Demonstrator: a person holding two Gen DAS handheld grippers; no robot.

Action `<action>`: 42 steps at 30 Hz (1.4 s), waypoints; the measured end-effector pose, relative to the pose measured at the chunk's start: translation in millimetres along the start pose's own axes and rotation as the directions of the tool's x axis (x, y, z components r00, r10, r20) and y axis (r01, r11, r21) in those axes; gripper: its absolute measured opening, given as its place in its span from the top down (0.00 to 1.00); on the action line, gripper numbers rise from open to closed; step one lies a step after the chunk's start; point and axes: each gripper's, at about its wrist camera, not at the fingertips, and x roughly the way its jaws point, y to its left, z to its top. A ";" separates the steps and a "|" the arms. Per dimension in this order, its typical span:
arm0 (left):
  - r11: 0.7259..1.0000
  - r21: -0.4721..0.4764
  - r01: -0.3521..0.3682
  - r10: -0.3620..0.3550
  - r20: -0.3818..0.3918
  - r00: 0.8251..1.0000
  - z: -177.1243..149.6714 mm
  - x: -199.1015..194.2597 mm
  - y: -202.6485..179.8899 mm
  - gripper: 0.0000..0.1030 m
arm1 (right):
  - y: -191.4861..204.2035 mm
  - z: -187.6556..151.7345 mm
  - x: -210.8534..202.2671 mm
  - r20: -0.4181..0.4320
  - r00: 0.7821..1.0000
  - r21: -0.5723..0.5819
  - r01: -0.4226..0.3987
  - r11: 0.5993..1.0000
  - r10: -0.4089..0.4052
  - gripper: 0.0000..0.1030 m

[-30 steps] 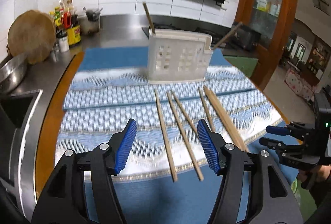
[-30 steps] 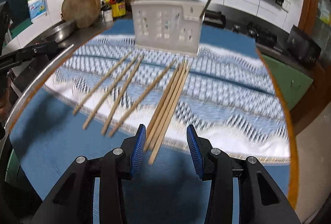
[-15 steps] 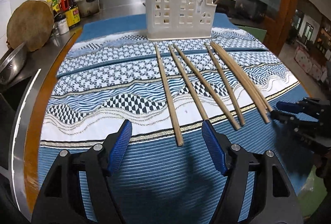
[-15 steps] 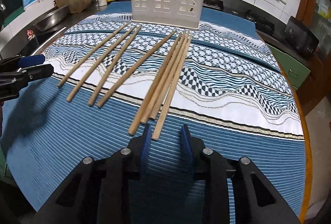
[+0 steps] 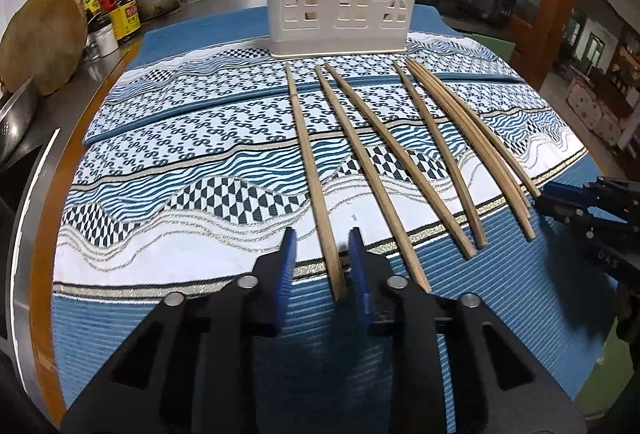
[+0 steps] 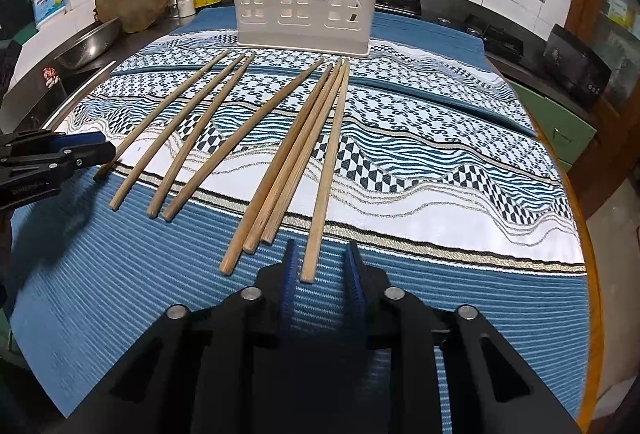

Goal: Organize utensils
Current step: 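Lower both tools to the loose chopsticks and close each on one chopstick, then carry both chopsticks into the white holder and open both tools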

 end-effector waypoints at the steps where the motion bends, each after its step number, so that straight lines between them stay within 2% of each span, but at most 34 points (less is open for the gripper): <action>1: 1.000 0.002 0.002 -0.002 -0.002 1.000 0.6 1.3 0.2 0.78 | -0.6 0.9 0.7 0.000 1.000 0.004 -0.003 1.000 0.003 0.80; 3: 1.000 0.003 -0.001 0.001 -0.013 1.000 1.8 5.8 0.1 0.81 | -1.0 1.6 1.1 0.001 1.000 0.008 -0.007 1.000 0.007 0.81; 12: 1.000 0.002 -0.014 0.014 -0.015 1.000 4.6 15.2 -1.2 0.81 | -1.7 5.8 5.7 0.008 1.000 0.014 -0.010 1.000 0.010 0.82; 14: 0.999 0.018 -0.032 0.032 -0.017 0.999 6.2 16.8 -4.9 0.81 | -1.8 6.8 6.4 0.011 1.000 0.016 -0.011 1.000 0.011 0.83; 16: 0.999 0.025 -0.039 0.040 -0.019 0.999 8.1 17.7 -6.9 0.84 | -2.9 7.1 6.9 0.012 1.000 0.019 -0.009 1.000 0.008 0.89; 18: 0.999 0.013 -0.038 0.038 -0.018 0.999 9.3 17.8 -5.8 0.91 | -5.5 7.3 7.1 0.013 1.000 0.024 -0.013 1.000 0.013 0.92; 25: 0.999 -0.027 -0.019 0.019 -0.015 1.000 8.7 16.8 -0.3 0.93 | -8.7 6.6 3.8 0.023 1.000 0.040 -0.021 0.999 0.020 0.93; 29: 0.999 -0.042 -0.013 0.012 -0.010 1.000 9.3 13.7 3.9 0.94 | -13.0 11.2 -12.5 0.063 0.998 0.048 -0.022 0.999 0.019 0.93; 32: 0.999 -0.054 -0.005 0.005 0.015 1.000 10.6 4.6 8.5 0.94 | -15.5 19.4 -32.1 0.112 0.994 0.040 -0.018 0.999 0.014 0.93; 36: 0.999 -0.052 -0.001 0.005 0.087 0.996 17.5 -19.9 11.6 0.94 | -19.9 43.9 -67.9 0.205 0.979 0.030 -0.026 0.999 0.020 0.93; 42: 0.999 -0.037 -0.010 0.018 0.229 0.973 39.2 -58.2 15.7 0.94 | -23.3 90.3 -99.7 0.280 0.959 -0.009 -0.045 0.999 0.045 0.93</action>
